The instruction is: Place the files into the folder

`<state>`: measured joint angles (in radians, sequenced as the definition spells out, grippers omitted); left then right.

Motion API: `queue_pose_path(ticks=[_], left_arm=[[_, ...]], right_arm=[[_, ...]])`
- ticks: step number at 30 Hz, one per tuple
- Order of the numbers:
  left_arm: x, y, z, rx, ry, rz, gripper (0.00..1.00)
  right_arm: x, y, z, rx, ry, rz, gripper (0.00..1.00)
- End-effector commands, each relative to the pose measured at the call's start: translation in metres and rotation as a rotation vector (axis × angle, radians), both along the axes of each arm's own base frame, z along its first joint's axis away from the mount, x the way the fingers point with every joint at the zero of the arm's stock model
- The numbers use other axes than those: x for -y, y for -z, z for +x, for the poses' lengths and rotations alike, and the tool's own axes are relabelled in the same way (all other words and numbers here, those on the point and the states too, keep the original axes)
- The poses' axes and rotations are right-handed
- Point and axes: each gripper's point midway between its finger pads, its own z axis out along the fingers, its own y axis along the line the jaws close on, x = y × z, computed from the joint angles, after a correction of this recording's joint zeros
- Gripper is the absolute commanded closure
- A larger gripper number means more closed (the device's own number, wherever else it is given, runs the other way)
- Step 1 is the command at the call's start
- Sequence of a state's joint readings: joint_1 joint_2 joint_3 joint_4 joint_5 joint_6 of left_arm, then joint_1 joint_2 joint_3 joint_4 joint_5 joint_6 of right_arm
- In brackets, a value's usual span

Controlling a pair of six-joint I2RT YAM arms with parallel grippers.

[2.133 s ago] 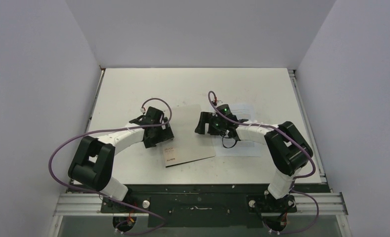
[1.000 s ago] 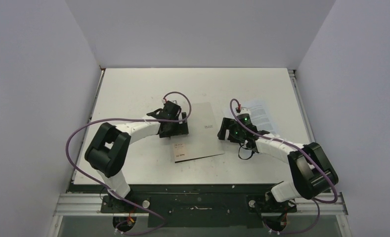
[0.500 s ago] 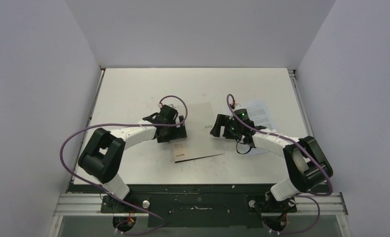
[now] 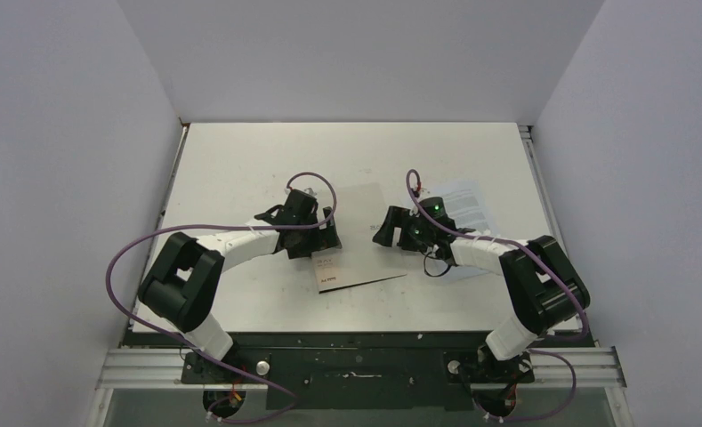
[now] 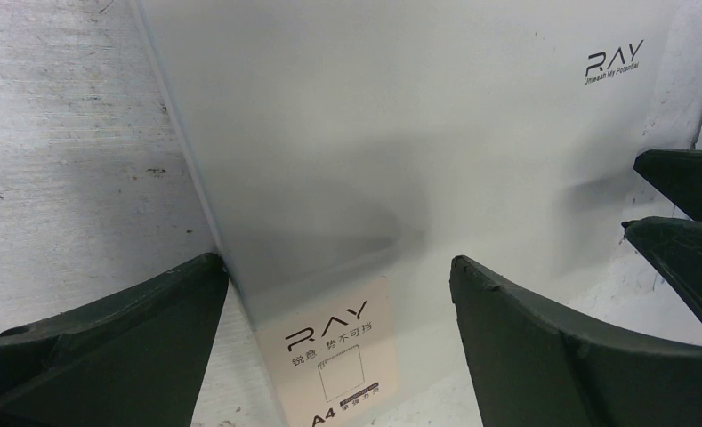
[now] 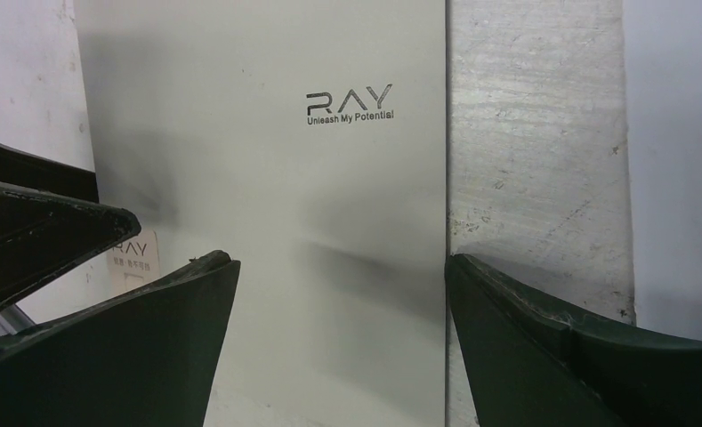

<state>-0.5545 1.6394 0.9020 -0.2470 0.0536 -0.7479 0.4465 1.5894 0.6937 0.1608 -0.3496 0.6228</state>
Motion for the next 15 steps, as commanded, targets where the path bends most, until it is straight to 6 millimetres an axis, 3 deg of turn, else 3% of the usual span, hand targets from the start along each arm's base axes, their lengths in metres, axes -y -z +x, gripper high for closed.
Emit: queue_pose_path(ticks=[1, 15], left_arm=[[-0.001, 0.005, -0.008, -0.026, -0.001, -0.002, 0.04], [-0.015, 0.015, -0.012, -0.038, -0.015, 0.066, 0.04]], right_arm=[[-0.007, 0.001, -0.008, -0.021, -0.020, 0.054, 0.10], [-0.030, -0.043, -0.014, 0.039, -0.060, 0.268, 0.10]])
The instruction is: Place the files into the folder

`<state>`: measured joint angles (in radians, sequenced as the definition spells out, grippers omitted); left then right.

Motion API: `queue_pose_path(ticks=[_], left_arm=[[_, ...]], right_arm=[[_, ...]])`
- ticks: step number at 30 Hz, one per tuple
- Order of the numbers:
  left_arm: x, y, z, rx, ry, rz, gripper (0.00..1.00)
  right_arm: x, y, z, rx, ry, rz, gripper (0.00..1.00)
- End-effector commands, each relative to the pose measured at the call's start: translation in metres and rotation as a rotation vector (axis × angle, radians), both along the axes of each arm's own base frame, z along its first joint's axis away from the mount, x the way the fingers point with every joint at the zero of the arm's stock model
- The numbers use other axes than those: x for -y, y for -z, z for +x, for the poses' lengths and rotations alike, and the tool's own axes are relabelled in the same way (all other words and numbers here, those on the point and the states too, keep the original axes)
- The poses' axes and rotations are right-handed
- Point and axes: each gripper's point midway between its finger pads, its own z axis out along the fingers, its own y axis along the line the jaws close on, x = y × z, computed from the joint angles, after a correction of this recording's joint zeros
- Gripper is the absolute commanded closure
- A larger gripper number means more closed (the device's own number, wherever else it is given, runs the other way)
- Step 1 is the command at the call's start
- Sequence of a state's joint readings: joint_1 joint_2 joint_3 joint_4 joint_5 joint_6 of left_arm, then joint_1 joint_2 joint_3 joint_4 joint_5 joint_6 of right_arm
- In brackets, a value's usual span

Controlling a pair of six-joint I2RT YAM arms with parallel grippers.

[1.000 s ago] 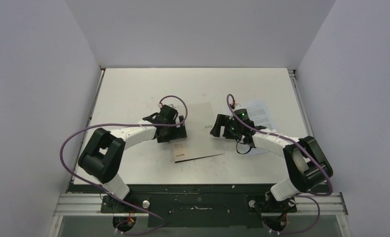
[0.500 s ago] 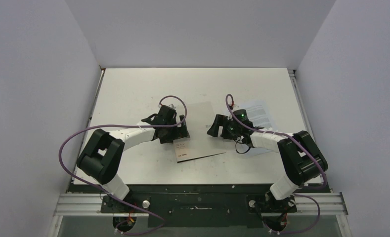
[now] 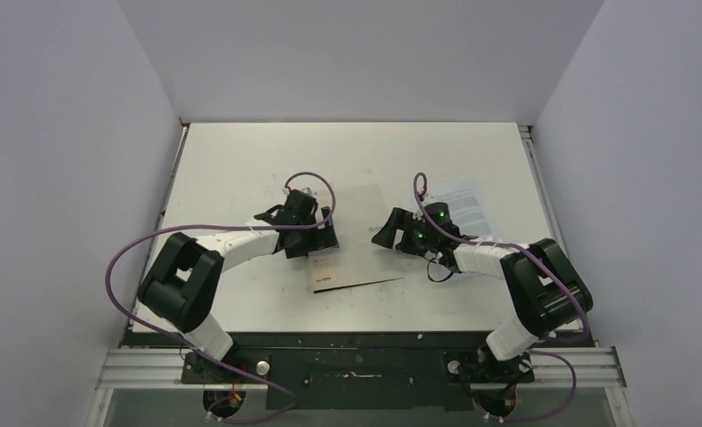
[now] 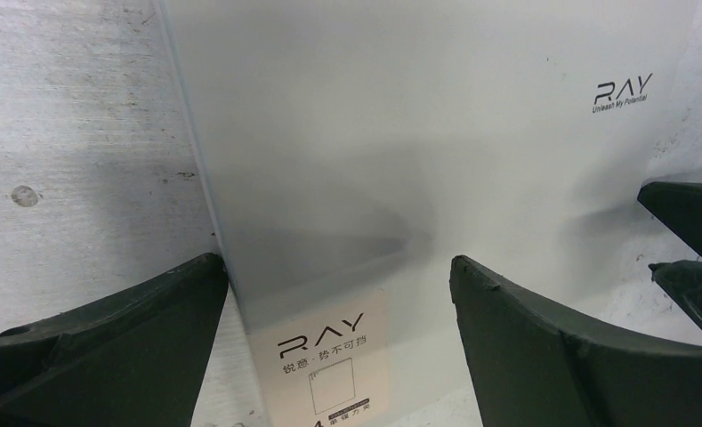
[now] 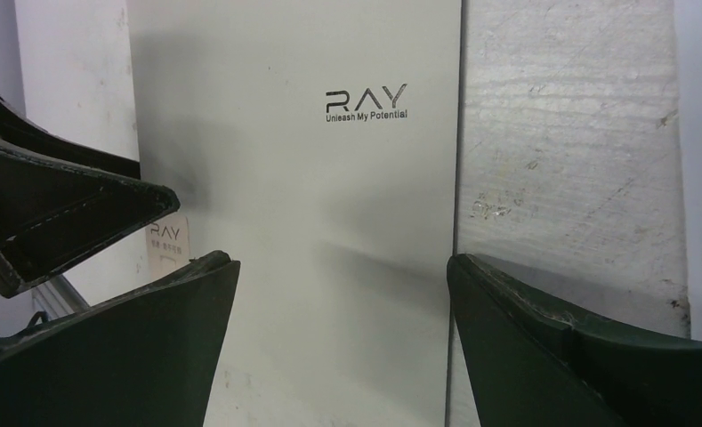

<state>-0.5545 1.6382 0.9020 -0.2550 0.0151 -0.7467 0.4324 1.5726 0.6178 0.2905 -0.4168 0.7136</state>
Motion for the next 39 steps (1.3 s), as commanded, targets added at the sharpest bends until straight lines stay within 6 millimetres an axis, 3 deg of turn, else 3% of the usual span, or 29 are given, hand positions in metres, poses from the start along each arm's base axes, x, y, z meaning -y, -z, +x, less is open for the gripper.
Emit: queue_pose_path(ticks=[1, 20, 31, 39], left_arm=[[-0.009, 0.014, -0.014, -0.049, 0.003, 0.035, 0.04], [-0.002, 0.009, -0.018, -0.047, 0.001, -0.062, 0.04], [0.013, -0.032, -0.008, 0.071, 0.008, -0.379, 0.04], [0.008, -0.056, -0.010, 0.150, 0.005, -0.560, 0.04]], right_arm=[[-0.025, -0.041, -0.007, 0.057, -0.075, 0.160, 0.10], [-0.039, -0.105, -0.014, 0.157, -0.087, 0.369, 0.10], [-0.053, -0.140, -0.029, 0.210, -0.095, 0.513, 0.10], [-0.061, -0.162, -0.042, 0.241, -0.099, 0.620, 0.10]])
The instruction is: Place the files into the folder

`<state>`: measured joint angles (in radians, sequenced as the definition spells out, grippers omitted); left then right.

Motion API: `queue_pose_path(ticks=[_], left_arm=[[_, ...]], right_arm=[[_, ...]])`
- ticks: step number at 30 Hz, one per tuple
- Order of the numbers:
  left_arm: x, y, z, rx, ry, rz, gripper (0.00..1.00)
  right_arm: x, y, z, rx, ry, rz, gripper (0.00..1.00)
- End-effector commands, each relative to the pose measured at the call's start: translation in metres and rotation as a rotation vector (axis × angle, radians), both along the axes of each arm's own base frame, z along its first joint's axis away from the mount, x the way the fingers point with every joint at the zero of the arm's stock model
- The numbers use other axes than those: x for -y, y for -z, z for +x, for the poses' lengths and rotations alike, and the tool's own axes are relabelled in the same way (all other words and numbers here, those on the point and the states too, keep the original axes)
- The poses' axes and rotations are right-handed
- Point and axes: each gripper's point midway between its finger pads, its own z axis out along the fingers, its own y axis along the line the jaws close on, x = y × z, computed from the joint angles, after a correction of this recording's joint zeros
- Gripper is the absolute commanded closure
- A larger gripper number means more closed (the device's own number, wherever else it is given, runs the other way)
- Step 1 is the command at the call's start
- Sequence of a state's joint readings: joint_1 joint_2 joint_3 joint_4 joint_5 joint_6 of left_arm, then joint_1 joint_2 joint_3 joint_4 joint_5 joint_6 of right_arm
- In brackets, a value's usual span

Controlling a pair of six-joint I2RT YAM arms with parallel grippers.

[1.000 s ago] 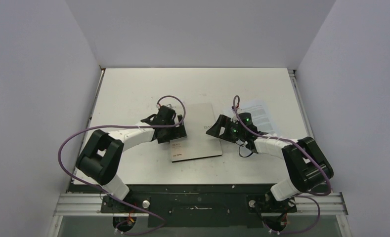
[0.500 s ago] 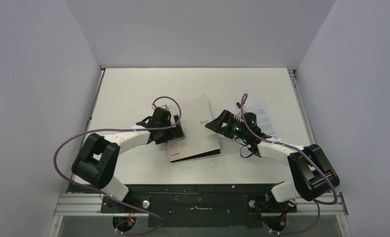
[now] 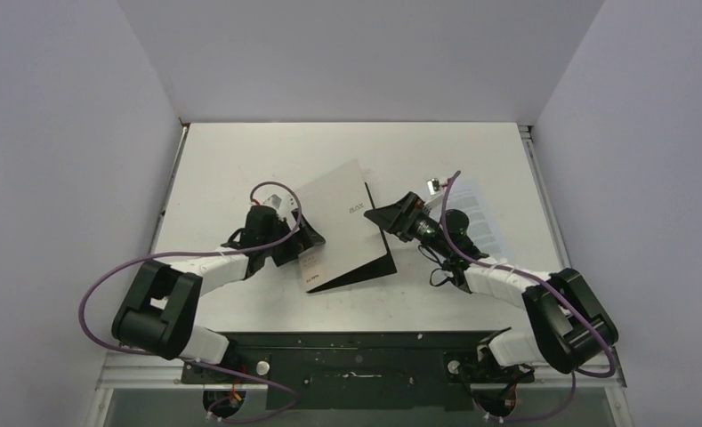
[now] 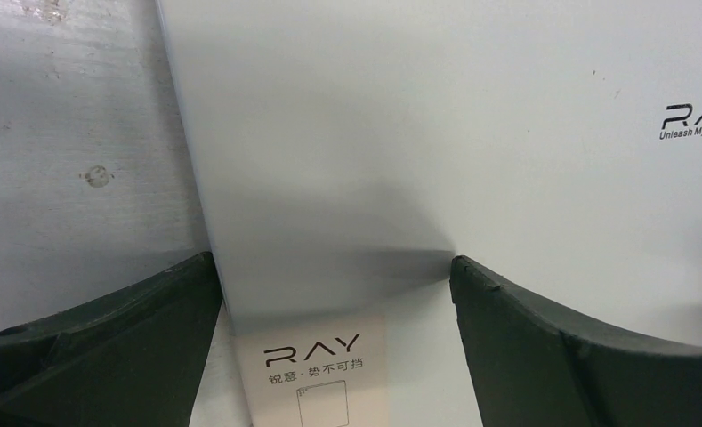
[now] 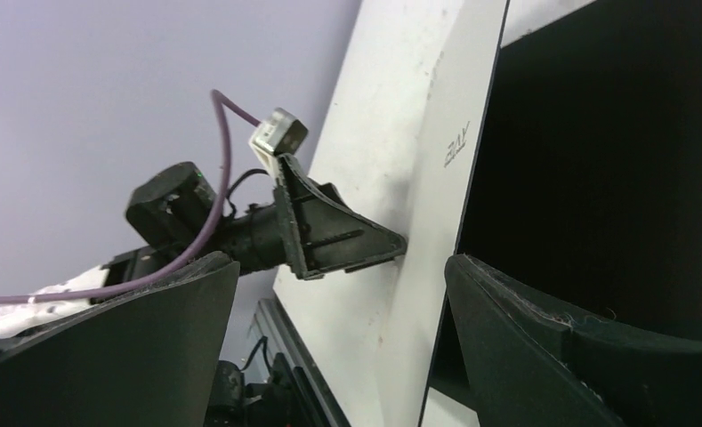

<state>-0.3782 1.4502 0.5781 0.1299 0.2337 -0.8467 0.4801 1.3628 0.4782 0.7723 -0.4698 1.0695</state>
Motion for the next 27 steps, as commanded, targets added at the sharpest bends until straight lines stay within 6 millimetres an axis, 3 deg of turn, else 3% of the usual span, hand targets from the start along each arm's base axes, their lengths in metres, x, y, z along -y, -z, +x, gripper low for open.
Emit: queue_pose_path(ticks=[1, 13, 27], left_arm=[[0.034, -0.046, -0.009, 0.088, 0.114, -0.250, 0.04], [0.030, -0.076, -0.013, 0.213, 0.105, -0.345, 0.04], [0.026, -0.097, -0.020, 0.305, 0.106, -0.432, 0.04]], right_arm=[[-0.025, -0.034, -0.035, 0.047, -0.135, 0.130, 0.10], [-0.032, -0.057, -0.050, 0.059, -0.098, 0.260, 0.10], [-0.042, -0.058, -0.059, -0.009, -0.066, 0.368, 0.10]])
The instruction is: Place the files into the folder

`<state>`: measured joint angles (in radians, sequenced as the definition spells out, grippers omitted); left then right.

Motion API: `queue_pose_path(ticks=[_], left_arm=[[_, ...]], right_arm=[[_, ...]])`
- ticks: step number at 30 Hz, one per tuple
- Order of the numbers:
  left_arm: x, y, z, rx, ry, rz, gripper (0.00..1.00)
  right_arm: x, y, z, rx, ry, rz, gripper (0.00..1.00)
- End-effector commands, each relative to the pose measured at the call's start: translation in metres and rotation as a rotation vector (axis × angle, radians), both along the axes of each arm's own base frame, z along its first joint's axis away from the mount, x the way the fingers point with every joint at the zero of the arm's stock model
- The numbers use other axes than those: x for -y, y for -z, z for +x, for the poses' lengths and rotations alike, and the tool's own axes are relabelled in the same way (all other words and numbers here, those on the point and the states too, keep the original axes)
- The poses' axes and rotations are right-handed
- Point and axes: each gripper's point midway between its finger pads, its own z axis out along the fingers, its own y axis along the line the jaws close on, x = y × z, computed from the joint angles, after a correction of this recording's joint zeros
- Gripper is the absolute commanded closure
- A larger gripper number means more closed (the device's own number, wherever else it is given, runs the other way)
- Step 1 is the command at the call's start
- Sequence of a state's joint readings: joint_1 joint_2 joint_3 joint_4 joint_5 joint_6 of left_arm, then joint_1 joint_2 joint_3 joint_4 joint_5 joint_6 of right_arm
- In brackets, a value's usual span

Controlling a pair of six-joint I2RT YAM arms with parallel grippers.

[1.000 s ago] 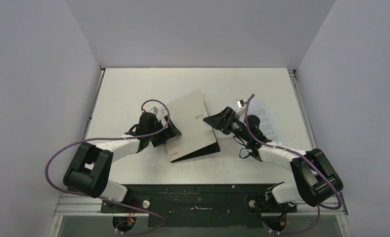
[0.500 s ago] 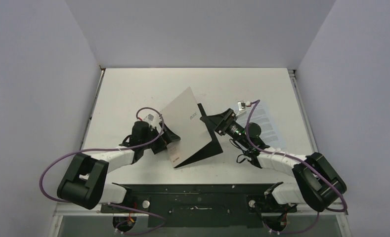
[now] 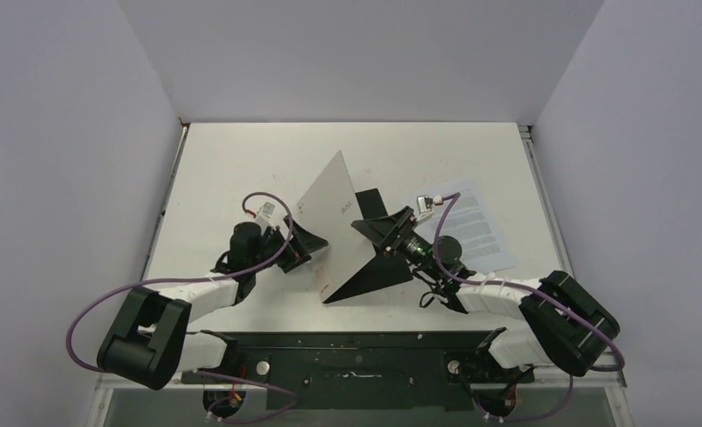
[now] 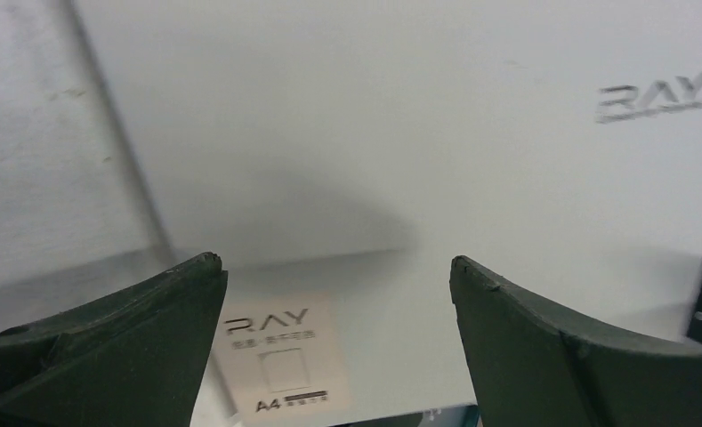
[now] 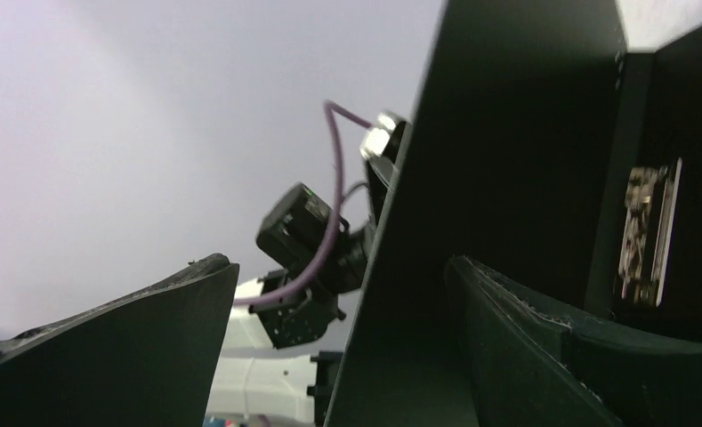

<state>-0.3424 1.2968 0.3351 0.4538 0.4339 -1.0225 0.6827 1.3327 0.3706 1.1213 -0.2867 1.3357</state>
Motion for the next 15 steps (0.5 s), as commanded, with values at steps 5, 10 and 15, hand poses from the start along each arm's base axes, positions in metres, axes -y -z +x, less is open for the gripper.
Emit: queue_pose_path(ticks=[5, 10, 15], left_arm=[[0.013, -0.067, 0.013, 0.242, 0.047, -0.136, 0.04], [0.009, -0.064, 0.012, 0.235, 0.041, -0.124, 0.04], [0.005, -0.062, 0.011, 0.237, 0.033, -0.112, 0.04]], right_arm=[[-0.011, -0.002, -0.012, -0.016, -0.033, 0.023, 0.10], [-0.010, 0.006, -0.008, -0.006, 0.002, -0.077, 0.10], [-0.007, 0.016, -0.005, -0.007, 0.032, -0.195, 0.07]])
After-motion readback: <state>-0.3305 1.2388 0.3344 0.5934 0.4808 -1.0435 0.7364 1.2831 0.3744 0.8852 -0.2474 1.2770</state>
